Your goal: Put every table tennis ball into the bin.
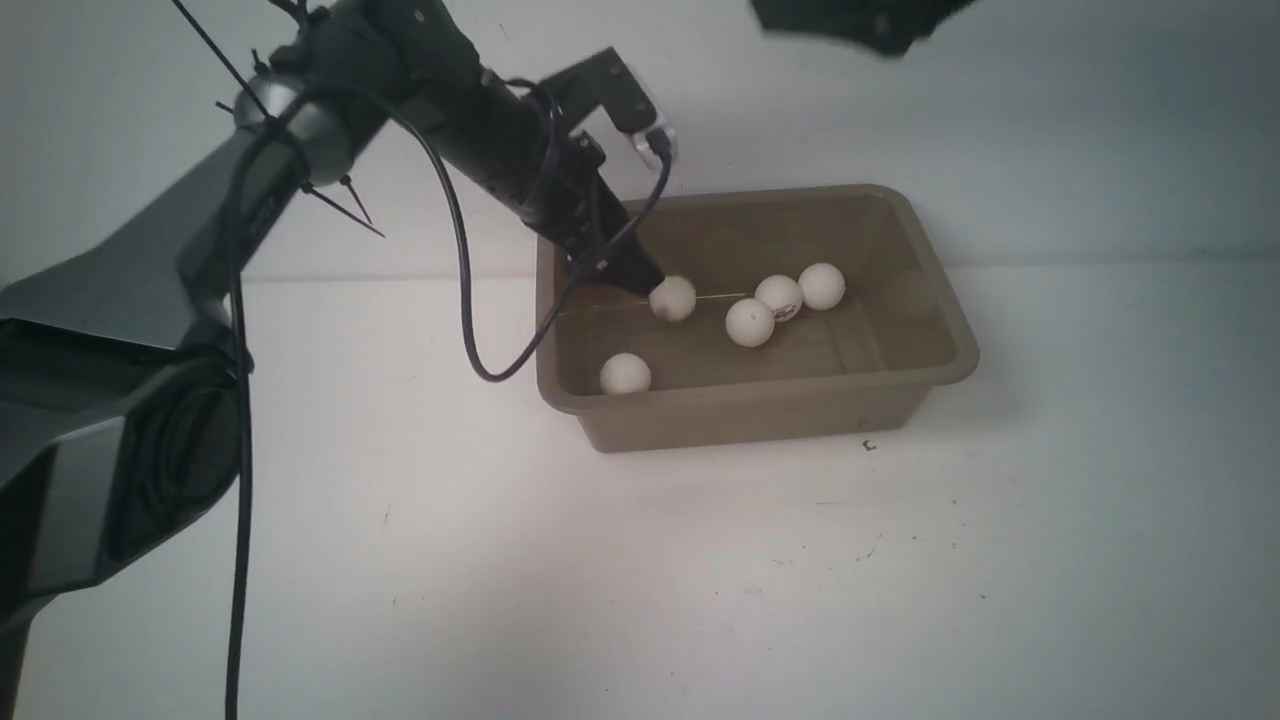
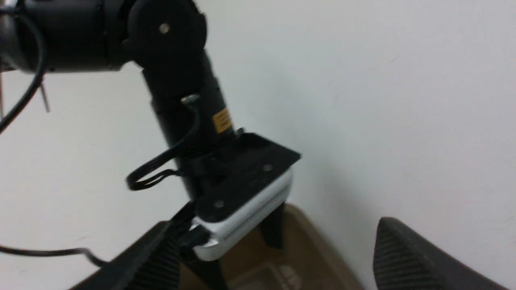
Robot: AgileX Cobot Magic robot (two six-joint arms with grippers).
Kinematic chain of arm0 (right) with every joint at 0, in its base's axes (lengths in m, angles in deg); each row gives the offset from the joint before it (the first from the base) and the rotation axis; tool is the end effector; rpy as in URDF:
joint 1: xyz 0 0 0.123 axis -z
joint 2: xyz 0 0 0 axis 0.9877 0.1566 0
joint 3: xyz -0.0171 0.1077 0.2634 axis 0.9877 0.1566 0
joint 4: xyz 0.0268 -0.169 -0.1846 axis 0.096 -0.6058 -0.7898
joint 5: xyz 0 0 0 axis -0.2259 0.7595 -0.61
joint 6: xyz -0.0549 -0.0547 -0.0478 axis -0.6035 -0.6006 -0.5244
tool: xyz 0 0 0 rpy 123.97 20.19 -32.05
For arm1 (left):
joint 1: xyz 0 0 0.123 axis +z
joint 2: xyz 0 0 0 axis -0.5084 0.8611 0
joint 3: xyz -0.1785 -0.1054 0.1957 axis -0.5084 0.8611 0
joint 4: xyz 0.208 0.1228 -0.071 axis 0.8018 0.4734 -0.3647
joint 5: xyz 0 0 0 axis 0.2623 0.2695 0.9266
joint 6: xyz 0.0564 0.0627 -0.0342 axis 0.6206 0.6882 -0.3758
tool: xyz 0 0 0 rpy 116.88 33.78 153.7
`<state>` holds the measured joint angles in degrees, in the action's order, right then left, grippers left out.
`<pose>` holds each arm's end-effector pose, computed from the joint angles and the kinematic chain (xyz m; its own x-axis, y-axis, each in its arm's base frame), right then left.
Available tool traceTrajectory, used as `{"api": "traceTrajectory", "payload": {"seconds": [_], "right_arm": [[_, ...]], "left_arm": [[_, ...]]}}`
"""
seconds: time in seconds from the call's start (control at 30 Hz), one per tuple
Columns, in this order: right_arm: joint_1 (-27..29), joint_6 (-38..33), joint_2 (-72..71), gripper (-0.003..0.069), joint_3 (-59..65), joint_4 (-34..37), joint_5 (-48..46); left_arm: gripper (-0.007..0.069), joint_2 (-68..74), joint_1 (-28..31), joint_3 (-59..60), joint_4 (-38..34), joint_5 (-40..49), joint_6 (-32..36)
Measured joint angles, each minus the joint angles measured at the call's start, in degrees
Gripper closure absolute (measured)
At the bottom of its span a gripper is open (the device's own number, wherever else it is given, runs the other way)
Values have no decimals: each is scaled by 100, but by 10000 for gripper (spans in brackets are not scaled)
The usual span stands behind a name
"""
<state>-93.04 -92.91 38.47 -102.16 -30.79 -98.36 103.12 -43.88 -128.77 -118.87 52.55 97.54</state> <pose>0.3598 0.1375 0.4357 0.0264 -0.4357 -0.8997 -0.8558 0.4553 -0.2456 0.4990 -0.1676 0.2538 -0.2676 0.6892 -0.6733 0.9201 0.3902 0.0338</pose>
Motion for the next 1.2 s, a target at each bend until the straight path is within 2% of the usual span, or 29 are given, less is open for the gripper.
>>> {"api": "traceTrajectory", "payload": {"seconds": [0.17,0.23,0.27,0.3,0.37,0.43,0.63,0.7,0.9,0.97,1.03,1.1,1.2], "right_arm": [[0,408,-890,71,0,-815,766],[0,956,-1545,71,0,-1390,1029],[0,1010,-1545,71,0,-1441,1043],[0,1469,-1961,71,0,-1849,1100],[0,2119,-2543,71,-10,-2478,1042],[0,2408,-2811,71,-17,-2784,921],[0,3748,-4011,71,467,-4171,148],[0,3990,-4298,71,831,-4322,99],[0,4228,-5310,71,3320,-4218,330],[0,4174,-5705,71,4449,-4077,882],[0,4157,-5854,71,4804,-4010,1154],[0,4183,-6424,71,5820,-3799,2230],[0,4256,-7064,71,6697,-3622,3275]], "left_arm": [[53,-593,51,-189,86,-18,-263],[84,-1028,136,-250,106,-72,-453],[86,-1065,145,-249,106,-80,-465],[97,-1334,215,-280,106,-130,-548],[104,-1676,324,-280,83,-180,-602],[104,-1786,366,-280,53,-207,-603],[104,-1945,564,-280,-546,-281,-603],[104,-1945,583,-280,-662,-281,-603],[104,-1951,583,-280,-806,-192,-607],[104,-1951,583,-280,-812,-138,-636],[104,-1951,583,-280,-818,-129,-658],[104,-1951,583,-280,-853,-114,-688],[104,-1951,583,-280,-926,-106,-709]]}}
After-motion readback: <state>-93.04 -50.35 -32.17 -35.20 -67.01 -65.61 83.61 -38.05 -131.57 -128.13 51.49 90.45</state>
